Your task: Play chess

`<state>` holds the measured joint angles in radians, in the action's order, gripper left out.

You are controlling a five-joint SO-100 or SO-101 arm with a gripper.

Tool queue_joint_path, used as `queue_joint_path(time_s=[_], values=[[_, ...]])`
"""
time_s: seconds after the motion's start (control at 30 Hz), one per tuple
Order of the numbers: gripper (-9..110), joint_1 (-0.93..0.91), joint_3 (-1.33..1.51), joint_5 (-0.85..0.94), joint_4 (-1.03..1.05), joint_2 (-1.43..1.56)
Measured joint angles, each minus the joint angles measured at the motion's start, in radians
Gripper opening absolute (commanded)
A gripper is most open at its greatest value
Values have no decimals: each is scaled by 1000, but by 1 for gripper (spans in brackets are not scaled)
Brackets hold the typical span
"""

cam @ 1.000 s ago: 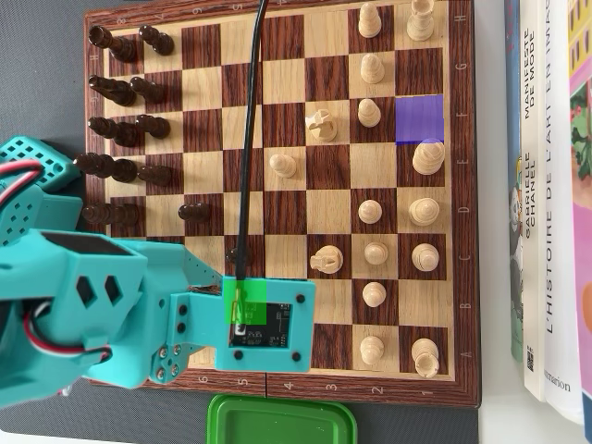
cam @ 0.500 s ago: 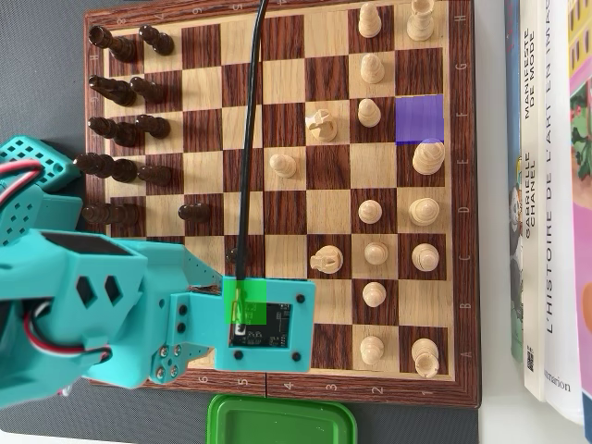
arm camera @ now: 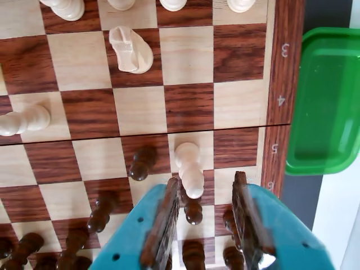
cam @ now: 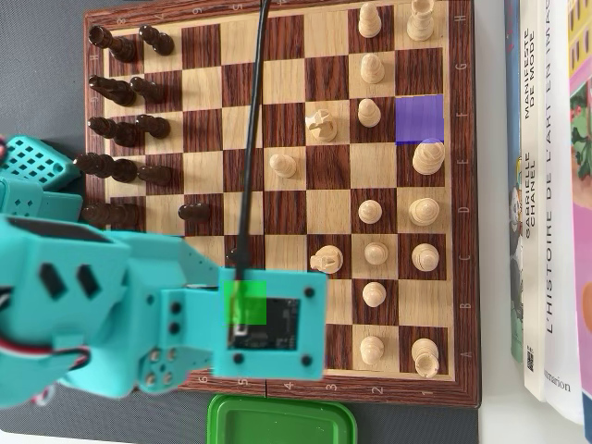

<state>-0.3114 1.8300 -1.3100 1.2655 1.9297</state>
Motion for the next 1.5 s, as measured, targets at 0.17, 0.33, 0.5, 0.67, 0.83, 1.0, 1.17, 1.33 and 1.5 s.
queue_joint_path(time_s=[0.17,0.33,0.5,0.67,0.83,1.0,1.17,1.33,1.5], values=[[15,0,-12,0,54,166],[15,0,-14,0,92,313],[15,0,-14,0,101,459],[15,20,-14,0,101,578],[15,103,-3,-54,44,652],[15,176,112,-104,-158,669],[15,209,249,-124,-396,669],[15,221,348,-124,-641,669],[15,235,411,-124,-868,669]])
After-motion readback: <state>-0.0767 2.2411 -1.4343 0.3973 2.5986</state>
